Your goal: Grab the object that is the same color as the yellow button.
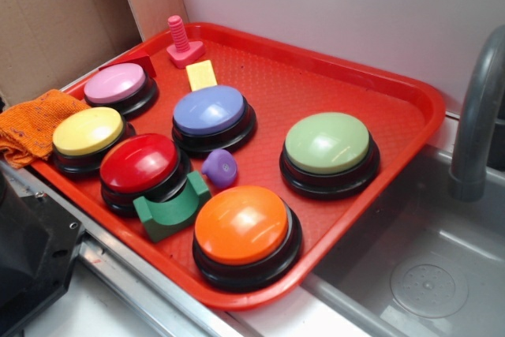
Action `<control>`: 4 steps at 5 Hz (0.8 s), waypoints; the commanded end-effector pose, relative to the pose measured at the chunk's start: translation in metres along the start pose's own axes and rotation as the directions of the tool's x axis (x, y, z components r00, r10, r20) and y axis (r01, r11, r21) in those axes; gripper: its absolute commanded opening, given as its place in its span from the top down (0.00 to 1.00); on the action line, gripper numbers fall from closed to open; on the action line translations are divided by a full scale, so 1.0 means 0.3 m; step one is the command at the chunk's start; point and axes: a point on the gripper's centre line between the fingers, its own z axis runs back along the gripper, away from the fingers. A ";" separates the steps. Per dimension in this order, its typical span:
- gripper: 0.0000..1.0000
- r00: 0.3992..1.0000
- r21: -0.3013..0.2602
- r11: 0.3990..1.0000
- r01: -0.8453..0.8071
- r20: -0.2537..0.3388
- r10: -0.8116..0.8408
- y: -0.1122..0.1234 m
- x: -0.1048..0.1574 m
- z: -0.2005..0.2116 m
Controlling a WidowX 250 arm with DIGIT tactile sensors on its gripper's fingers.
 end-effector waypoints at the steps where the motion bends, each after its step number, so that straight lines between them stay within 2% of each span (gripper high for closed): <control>1: 0.00 1.000 0.000 1.000 0.000 0.000 0.000 0.000 0.000 0.000; 2: 0.00 0.984 0.017 0.984 -0.177 0.034 0.176 0.038 0.066 -0.037; 3: 0.00 0.920 0.087 0.916 -0.392 0.049 0.389 0.084 0.114 -0.080; 4: 0.00 0.829 0.054 0.830 -0.555 0.115 0.547 0.146 0.168 -0.126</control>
